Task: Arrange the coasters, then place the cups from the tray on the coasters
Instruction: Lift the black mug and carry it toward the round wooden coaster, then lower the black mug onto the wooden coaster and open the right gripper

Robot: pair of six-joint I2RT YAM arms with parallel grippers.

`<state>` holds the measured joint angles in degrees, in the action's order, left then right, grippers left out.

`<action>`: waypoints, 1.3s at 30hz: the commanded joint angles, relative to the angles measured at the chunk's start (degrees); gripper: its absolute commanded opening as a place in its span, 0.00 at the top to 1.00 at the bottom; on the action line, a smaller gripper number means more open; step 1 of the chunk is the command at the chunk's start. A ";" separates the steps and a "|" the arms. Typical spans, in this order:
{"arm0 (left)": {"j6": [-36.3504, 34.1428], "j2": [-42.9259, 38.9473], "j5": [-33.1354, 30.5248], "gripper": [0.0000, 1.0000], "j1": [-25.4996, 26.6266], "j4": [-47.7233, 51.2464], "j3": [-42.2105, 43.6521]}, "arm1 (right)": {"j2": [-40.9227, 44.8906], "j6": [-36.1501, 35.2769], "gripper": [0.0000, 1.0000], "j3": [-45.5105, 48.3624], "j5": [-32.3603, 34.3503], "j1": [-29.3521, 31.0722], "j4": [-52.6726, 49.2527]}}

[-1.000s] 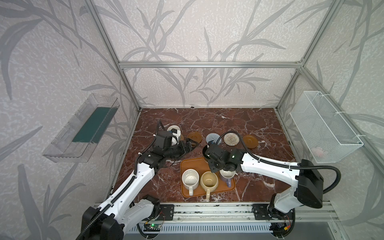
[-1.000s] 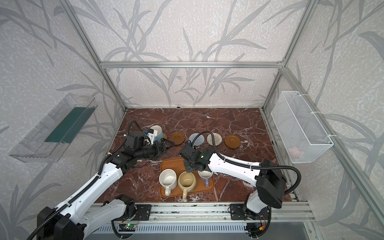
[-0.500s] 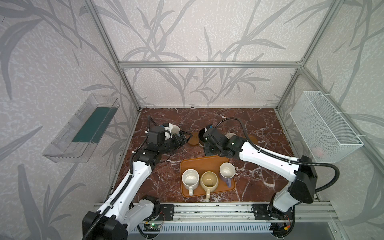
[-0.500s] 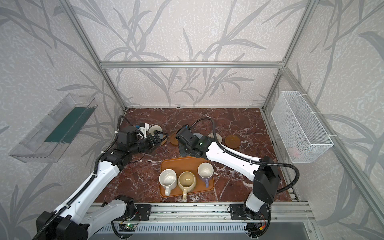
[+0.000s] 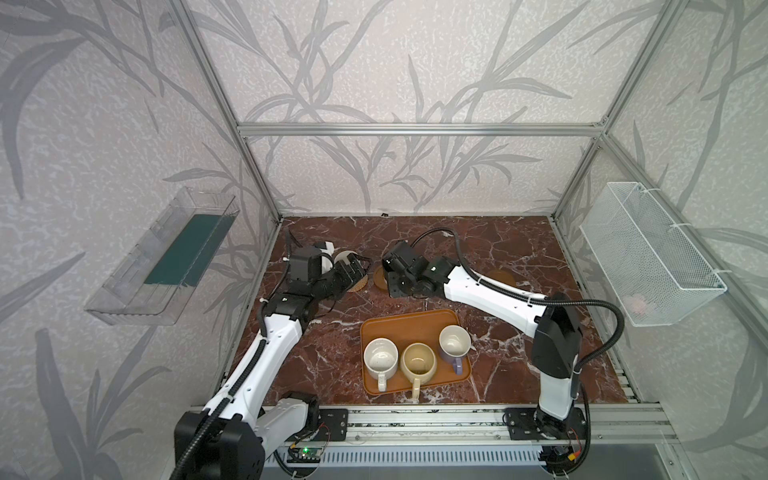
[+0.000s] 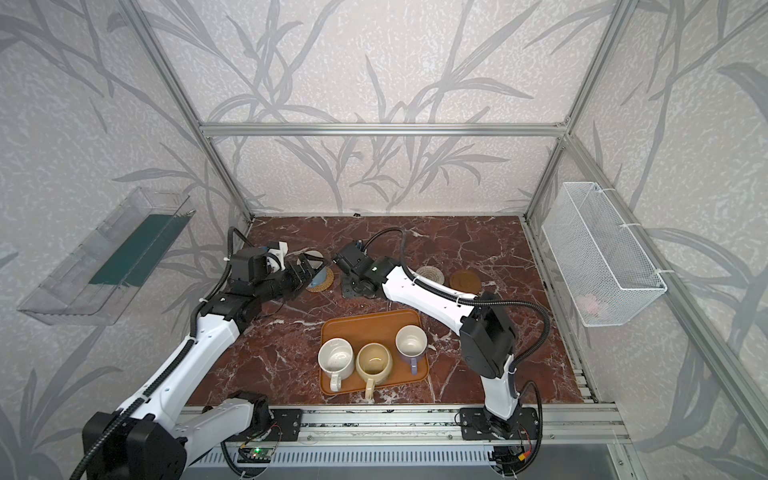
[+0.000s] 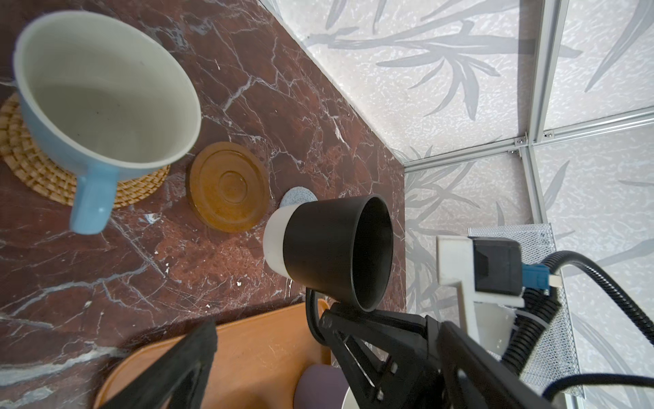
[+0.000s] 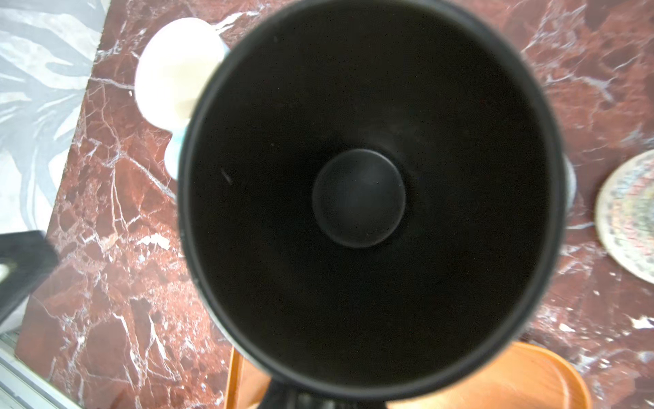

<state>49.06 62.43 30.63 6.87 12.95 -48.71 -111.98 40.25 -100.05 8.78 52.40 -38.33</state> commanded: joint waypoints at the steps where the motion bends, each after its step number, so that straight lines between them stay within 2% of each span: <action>1: -2.03 0.67 -0.50 0.01 -1.14 -0.35 -1.27 | -2.35 0.84 1.00 -6.02 1.14 -0.94 -0.19; 11: -0.54 3.94 0.15 0.01 -2.44 -4.95 -0.35 | -12.17 2.22 1.00 -18.13 1.77 -2.52 -6.23; 16: -0.63 5.68 1.70 0.02 -2.93 -6.04 -0.47 | -16.38 2.26 1.00 -23.77 -0.01 -3.25 -8.47; 28: -0.85 6.50 1.09 0.01 -3.93 -6.34 0.42 | -21.42 2.86 1.00 -28.64 0.72 -3.54 -7.96; 39: -1.12 6.12 0.74 0.01 -3.89 -6.20 1.01 | -23.85 4.66 1.00 -27.92 -0.94 -3.89 -7.17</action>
<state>48.47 68.62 31.53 3.25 7.29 -48.58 -135.85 44.25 -125.89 7.38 48.69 -47.48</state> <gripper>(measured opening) 0.994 0.171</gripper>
